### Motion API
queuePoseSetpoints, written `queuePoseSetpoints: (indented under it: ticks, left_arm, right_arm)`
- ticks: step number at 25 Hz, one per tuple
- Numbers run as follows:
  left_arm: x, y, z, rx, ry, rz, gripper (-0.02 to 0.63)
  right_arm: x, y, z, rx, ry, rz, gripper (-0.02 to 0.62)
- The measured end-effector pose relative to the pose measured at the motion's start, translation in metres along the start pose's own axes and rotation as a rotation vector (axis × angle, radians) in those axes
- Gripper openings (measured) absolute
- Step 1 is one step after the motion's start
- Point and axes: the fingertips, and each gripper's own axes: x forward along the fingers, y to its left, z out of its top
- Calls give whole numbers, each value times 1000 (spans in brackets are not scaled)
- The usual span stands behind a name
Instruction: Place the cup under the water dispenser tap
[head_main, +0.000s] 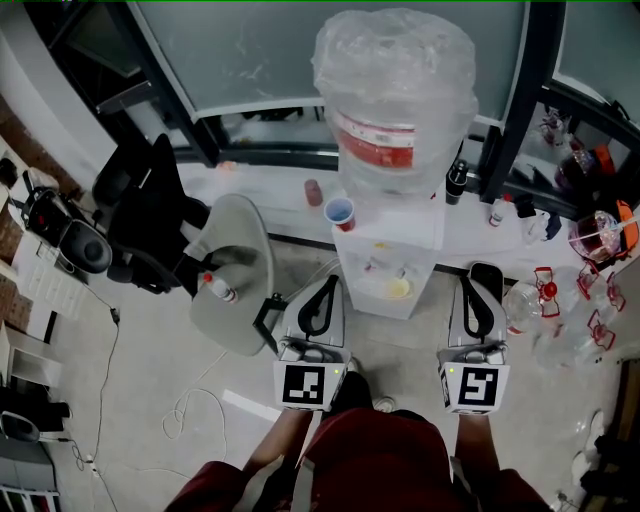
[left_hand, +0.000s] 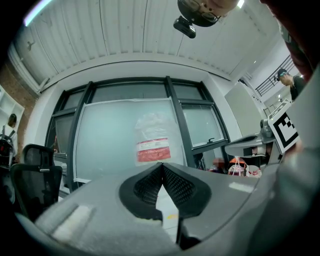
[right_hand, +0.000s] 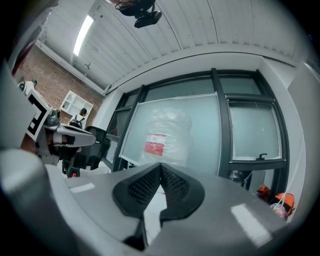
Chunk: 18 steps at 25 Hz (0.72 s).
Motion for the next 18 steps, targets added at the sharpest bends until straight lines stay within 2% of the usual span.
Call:
queuePoseSetpoints:
  ticks: [18]
  left_arm:
    - [-2, 0, -12, -23, 15, -3, -5]
  right_arm:
    - [-2, 1, -15, 1, 37, -16, 0]
